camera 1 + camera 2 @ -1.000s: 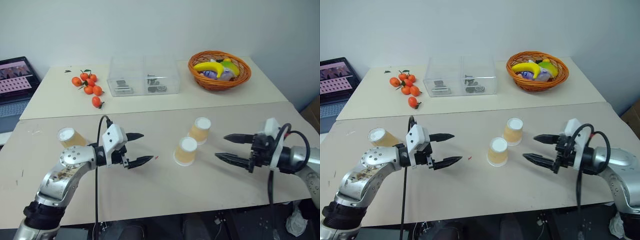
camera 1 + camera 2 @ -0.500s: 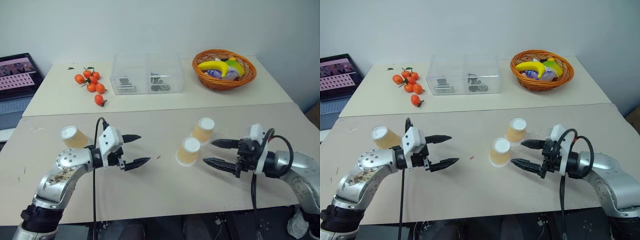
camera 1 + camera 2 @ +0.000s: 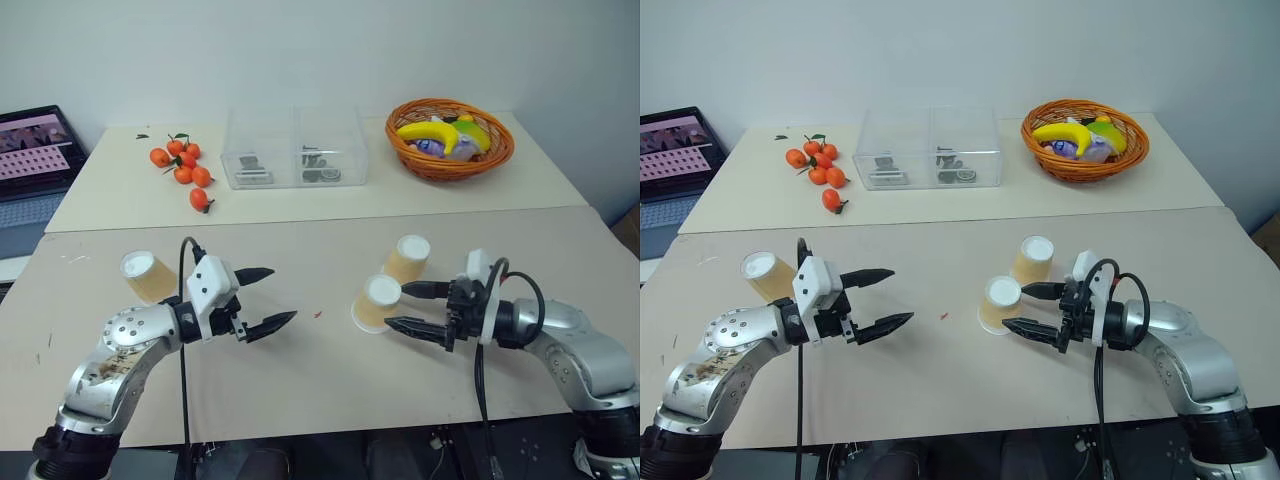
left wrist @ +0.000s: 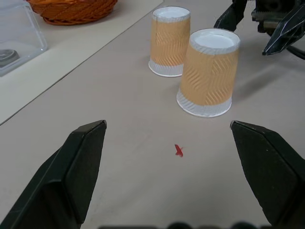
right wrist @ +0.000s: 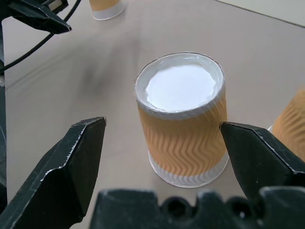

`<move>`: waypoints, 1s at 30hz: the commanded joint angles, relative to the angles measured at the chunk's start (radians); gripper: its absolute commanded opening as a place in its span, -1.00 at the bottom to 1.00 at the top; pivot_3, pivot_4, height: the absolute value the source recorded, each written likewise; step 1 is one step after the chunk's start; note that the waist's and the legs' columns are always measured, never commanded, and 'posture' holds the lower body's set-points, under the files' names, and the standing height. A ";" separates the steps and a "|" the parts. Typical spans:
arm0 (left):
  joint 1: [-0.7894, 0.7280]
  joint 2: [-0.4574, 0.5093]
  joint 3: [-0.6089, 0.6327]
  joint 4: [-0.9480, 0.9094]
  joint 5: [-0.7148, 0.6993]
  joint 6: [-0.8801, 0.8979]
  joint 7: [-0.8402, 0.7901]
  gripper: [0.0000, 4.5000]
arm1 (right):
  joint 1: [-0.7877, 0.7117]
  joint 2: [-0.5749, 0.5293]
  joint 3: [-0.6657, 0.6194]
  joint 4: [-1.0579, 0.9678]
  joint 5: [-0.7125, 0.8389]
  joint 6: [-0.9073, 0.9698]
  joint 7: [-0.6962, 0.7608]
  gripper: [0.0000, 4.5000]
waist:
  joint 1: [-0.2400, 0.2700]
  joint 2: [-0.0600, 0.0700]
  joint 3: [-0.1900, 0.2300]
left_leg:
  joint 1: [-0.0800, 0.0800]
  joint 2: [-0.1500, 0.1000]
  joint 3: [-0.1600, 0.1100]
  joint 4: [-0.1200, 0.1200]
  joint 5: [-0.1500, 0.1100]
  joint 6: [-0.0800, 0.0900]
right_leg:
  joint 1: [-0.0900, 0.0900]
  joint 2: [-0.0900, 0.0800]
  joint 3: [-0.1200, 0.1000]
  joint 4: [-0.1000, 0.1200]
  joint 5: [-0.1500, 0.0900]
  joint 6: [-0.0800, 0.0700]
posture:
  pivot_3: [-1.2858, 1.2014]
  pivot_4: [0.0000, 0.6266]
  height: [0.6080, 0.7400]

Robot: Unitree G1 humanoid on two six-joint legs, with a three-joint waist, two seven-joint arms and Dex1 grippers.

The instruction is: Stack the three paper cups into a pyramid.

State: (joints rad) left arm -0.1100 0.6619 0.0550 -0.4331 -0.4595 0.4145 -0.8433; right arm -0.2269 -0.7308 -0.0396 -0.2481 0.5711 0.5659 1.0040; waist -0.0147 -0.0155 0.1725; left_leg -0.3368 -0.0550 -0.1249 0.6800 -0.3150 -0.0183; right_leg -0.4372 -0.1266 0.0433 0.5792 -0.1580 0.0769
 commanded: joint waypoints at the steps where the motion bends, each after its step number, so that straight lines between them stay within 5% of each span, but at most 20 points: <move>1: 0.009 -0.005 0.038 -0.070 -0.027 0.009 0.034 0.98 | -0.044 0.027 0.014 0.025 -0.019 -0.051 0.011 0.99 | -0.001 0.000 0.000 | 0.000 0.000 0.000 0.000 0.000 0.000 | 0.000 0.000 0.000 0.000 0.000 0.000 | 0.03 -0.52 0.81; 11: 0.093 -0.013 0.087 -0.115 -0.040 0.019 0.097 0.98 | -0.134 0.101 0.079 0.121 -0.070 -0.111 0.041 0.99 | 0.000 0.000 0.000 | 0.000 0.000 0.000 0.000 0.000 0.000 | 0.000 0.000 0.000 0.000 0.000 0.000 | 0.03 -0.52 0.81; 14: 0.118 -0.016 0.106 -0.141 -0.046 0.034 0.122 1.00 | -0.161 0.124 0.087 0.144 -0.074 -0.114 0.050 0.48 | 0.000 0.000 0.000 | 0.000 0.000 0.000 0.000 0.000 0.000 | 0.000 0.000 0.000 0.000 0.000 0.000 | 0.03 -0.52 0.81; 17: 0.143 -0.017 0.120 -0.165 -0.049 0.047 0.143 1.00 | -0.196 0.139 0.096 0.184 -0.108 -0.121 0.035 0.22 | -0.004 0.000 0.000 | 0.000 0.000 0.000 0.000 0.000 -0.001 | -0.001 0.000 0.000 0.000 0.000 -0.001 | 0.03 -0.52 0.81; 30: 0.206 -0.035 0.148 -0.244 -0.051 0.087 0.242 1.00 | -0.443 0.388 0.247 0.408 -0.198 -0.215 0.081 0.22 | -0.019 0.001 -0.001 | 0.000 0.000 0.000 0.000 0.001 -0.002 | -0.002 0.000 0.000 0.001 0.001 -0.001 | 0.03 -0.52 0.81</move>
State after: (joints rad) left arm 0.0942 0.6290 0.1794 -0.6297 -0.5123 0.5033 -0.6241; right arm -0.6369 -0.3579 0.1995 0.1375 0.3931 0.3998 1.0750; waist -0.0335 -0.0150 0.1720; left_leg -0.3366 -0.0546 -0.1249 0.6798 -0.3137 -0.0207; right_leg -0.4395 -0.1263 0.0433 0.5803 -0.1570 0.0754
